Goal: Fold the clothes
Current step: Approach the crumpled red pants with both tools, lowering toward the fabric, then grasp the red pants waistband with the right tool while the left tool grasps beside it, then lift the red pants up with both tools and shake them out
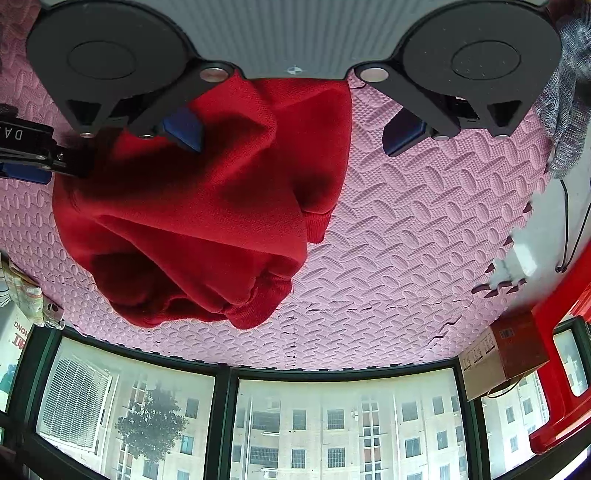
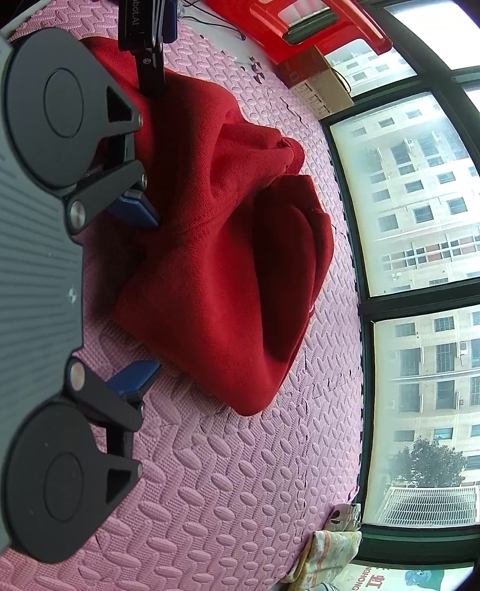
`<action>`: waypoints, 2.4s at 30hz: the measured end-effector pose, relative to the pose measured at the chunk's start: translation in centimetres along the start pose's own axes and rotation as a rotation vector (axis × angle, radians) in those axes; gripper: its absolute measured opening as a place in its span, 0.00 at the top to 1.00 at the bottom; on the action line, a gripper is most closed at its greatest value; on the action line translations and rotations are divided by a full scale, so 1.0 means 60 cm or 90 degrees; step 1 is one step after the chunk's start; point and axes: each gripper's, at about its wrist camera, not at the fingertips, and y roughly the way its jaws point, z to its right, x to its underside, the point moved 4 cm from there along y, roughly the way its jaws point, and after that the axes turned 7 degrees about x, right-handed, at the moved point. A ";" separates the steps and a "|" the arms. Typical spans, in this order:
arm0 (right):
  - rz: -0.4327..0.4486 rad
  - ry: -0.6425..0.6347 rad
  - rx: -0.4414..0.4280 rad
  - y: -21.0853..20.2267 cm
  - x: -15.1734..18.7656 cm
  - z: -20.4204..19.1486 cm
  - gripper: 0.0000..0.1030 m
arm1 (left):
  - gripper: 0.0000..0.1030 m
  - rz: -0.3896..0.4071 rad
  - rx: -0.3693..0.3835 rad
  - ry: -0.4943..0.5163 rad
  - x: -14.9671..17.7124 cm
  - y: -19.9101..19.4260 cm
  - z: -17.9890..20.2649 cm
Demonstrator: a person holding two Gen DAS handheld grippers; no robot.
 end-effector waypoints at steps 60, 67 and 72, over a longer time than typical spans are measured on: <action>0.120 -0.172 -0.112 0.013 -0.203 0.016 0.77 | 0.21 0.005 0.378 -0.072 -0.155 0.125 -0.044; 0.114 -0.125 -0.112 0.005 -0.199 0.046 0.78 | 0.42 0.014 0.469 -0.094 -0.154 0.120 -0.043; 0.111 -0.123 -0.118 0.005 -0.197 0.043 0.78 | 0.43 0.011 0.480 -0.124 -0.149 0.129 -0.053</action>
